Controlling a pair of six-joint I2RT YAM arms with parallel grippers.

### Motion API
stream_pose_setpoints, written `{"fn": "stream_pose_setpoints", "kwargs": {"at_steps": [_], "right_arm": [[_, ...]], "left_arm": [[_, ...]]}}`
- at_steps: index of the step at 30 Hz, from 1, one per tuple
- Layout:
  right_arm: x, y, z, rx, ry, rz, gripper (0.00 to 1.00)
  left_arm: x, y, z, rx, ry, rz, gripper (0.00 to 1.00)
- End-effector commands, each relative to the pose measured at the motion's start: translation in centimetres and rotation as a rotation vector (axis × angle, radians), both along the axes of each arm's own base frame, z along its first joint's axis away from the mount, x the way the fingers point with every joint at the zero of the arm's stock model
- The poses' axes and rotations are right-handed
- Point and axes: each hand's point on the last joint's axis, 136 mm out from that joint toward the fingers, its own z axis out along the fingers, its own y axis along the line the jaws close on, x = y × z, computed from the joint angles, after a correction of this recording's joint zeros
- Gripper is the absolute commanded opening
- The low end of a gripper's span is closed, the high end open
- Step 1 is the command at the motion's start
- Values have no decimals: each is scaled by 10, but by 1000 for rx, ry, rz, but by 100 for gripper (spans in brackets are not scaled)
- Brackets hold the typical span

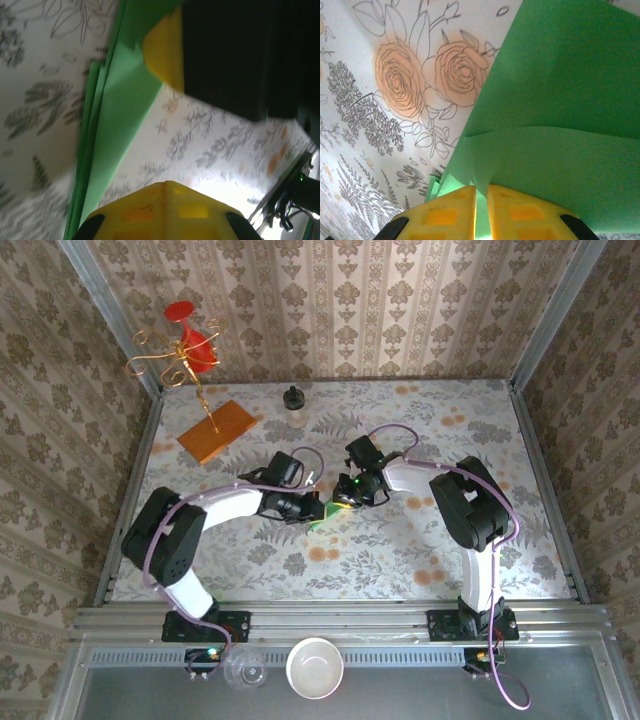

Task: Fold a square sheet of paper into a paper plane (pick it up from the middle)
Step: Fold the wing for the fifth time at the center of the table.

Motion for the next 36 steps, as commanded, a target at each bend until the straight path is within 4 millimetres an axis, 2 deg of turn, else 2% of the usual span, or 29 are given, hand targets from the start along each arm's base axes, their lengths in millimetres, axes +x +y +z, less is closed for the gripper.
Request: {"fn": "stream_pose_setpoints", "kwargs": {"at_steps": [1,9,14,17,21,25,36], "right_arm": [[-19,-3,-7,-10,56,9,18],[-10,1,9,33,11,11,18],[0,6,41,105,-85,20,20],[6,0,54,102,-153,12,22],[7,-9,45,73,-148,3,22],[6,-8,33,65,-125,19,22],[24,-11,10,13,-82,38,21]], "left_arm": [[13,-2,-13,30,16,60,0],[15,10,-37,94,44,91,0],[7,21,-50,136,75,109,0],[4,26,-54,147,86,121,0],[2,29,-56,148,97,130,0],[1,31,-59,160,107,139,0],[-6,39,-64,173,140,157,0]]}}
